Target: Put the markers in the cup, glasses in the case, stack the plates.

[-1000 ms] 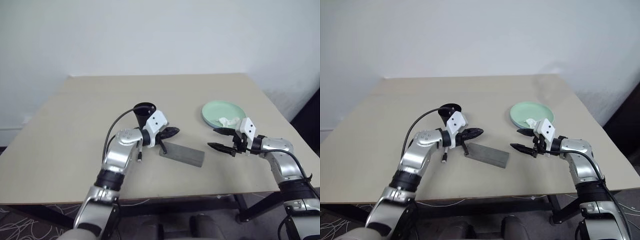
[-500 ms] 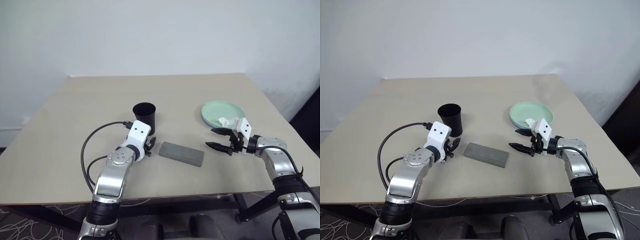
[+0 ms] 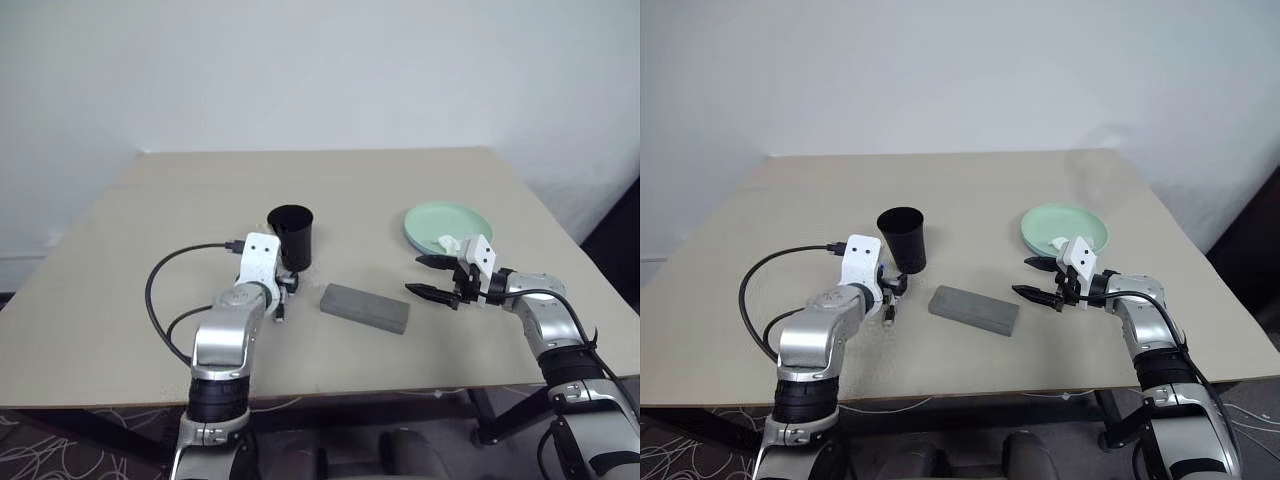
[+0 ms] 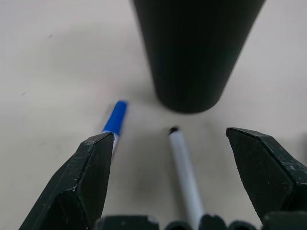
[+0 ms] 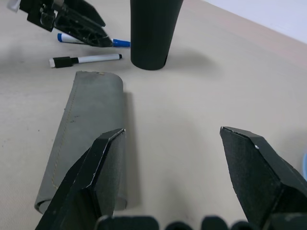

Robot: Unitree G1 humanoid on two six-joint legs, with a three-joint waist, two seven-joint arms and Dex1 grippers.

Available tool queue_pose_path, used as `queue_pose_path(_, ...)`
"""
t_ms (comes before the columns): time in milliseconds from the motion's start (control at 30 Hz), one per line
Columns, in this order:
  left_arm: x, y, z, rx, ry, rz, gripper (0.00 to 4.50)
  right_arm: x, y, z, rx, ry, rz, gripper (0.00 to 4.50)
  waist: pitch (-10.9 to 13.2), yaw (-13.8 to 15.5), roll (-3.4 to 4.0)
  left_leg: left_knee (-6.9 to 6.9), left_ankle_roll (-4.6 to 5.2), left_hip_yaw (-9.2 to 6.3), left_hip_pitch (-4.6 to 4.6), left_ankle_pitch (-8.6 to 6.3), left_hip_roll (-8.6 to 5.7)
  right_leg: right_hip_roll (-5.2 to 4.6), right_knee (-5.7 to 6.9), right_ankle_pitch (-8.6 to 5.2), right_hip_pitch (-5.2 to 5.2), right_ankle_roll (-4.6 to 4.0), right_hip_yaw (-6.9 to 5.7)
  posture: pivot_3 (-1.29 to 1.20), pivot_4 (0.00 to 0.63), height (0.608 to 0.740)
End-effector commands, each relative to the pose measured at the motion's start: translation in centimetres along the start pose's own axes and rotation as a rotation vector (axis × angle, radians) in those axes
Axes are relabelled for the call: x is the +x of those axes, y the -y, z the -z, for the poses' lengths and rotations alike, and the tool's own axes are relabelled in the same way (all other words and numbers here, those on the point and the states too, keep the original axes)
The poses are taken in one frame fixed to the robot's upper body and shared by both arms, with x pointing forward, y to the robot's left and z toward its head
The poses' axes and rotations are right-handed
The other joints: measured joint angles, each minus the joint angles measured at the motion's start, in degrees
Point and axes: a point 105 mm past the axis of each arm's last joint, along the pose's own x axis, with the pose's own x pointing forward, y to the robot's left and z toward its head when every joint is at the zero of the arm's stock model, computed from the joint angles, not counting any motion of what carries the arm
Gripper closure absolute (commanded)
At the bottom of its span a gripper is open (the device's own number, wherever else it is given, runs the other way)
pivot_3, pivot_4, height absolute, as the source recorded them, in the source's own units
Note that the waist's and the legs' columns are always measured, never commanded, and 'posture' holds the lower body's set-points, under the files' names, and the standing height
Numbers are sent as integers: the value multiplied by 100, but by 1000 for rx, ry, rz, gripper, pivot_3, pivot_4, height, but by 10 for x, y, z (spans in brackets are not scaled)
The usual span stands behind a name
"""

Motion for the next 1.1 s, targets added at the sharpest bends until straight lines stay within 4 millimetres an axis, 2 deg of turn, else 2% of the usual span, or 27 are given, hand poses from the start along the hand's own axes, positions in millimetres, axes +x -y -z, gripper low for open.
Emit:
queue_pose_path(33,0,9,-16,-17,4,22,450,-4,5,-13,-52,29,25,1090,0,0,0,0,0,-1,0,0,-2,1,0,0,0,0,0,0,0,733)
queue_pose_path(200,3,15,-14,-9,-37,3,450,-5,5,-12,-50,30,38,1090,0,-5,0,-4,2,-3,2,1,-31,1,1,0,-1,0,0,0,0,733)
queue_pose_path(367,5,9,-9,-9,-85,-59,450,-7,6,-12,-48,27,48,1090,1,-3,-1,-4,0,-5,2,0,-32,0,1,0,-1,0,0,0,0,733)
queue_pose_path(867,11,14,3,-94,-211,-90,450,-6,7,-14,-51,26,51,1090,1,-5,-2,-4,-4,-9,0,-1,-39,-3,-1,1,0,1,0,0,0,733)
queue_pose_path(967,12,13,2,-80,-212,-98,1028,-6,8,-14,-53,27,53,1090,1,-3,-2,-5,-4,-9,1,-1,-38,-2,1,1,-1,1,1,0,0,733)
queue_pose_path(1100,13,13,2,-84,-217,-98,2378,-7,8,-14,-54,26,58,1090,1,-3,-2,-4,-6,-10,1,-2,-39,-2,0,1,0,1,1,0,0,733)
